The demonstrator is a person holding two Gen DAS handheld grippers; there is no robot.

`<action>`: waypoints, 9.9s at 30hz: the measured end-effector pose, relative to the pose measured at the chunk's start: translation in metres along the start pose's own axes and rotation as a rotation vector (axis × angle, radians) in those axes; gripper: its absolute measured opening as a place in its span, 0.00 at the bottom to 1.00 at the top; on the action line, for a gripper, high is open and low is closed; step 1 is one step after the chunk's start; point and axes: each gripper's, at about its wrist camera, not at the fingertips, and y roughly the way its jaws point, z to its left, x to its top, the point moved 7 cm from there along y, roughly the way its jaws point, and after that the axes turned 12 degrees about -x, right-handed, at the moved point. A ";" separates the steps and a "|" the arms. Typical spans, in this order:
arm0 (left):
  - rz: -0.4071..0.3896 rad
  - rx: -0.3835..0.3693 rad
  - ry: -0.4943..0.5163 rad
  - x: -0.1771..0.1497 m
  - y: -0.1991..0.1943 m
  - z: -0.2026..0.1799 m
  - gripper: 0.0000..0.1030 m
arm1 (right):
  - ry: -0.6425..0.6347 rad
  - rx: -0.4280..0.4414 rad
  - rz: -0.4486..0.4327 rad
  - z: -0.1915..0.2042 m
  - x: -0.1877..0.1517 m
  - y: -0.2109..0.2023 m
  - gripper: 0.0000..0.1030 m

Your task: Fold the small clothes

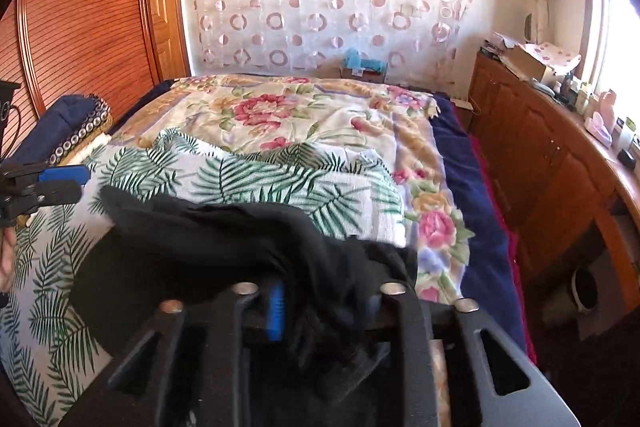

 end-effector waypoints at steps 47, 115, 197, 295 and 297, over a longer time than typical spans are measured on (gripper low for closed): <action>0.180 0.101 -0.036 -0.030 0.072 0.040 0.65 | 0.285 -0.068 0.056 -0.092 -0.009 0.024 0.74; -0.323 0.188 0.024 -0.004 -0.222 0.028 0.04 | -0.199 0.200 -0.335 0.080 0.063 -0.050 0.16; -0.299 0.499 0.002 -0.112 -0.271 0.061 0.87 | -0.110 0.307 -0.226 0.134 0.004 -0.017 0.66; -0.315 0.446 0.057 -0.096 -0.248 -0.042 0.87 | 0.135 0.027 -0.312 0.022 -0.100 -0.163 0.87; -0.315 0.445 0.056 -0.096 -0.248 -0.043 0.87 | 0.134 0.027 -0.312 0.021 -0.100 -0.163 0.87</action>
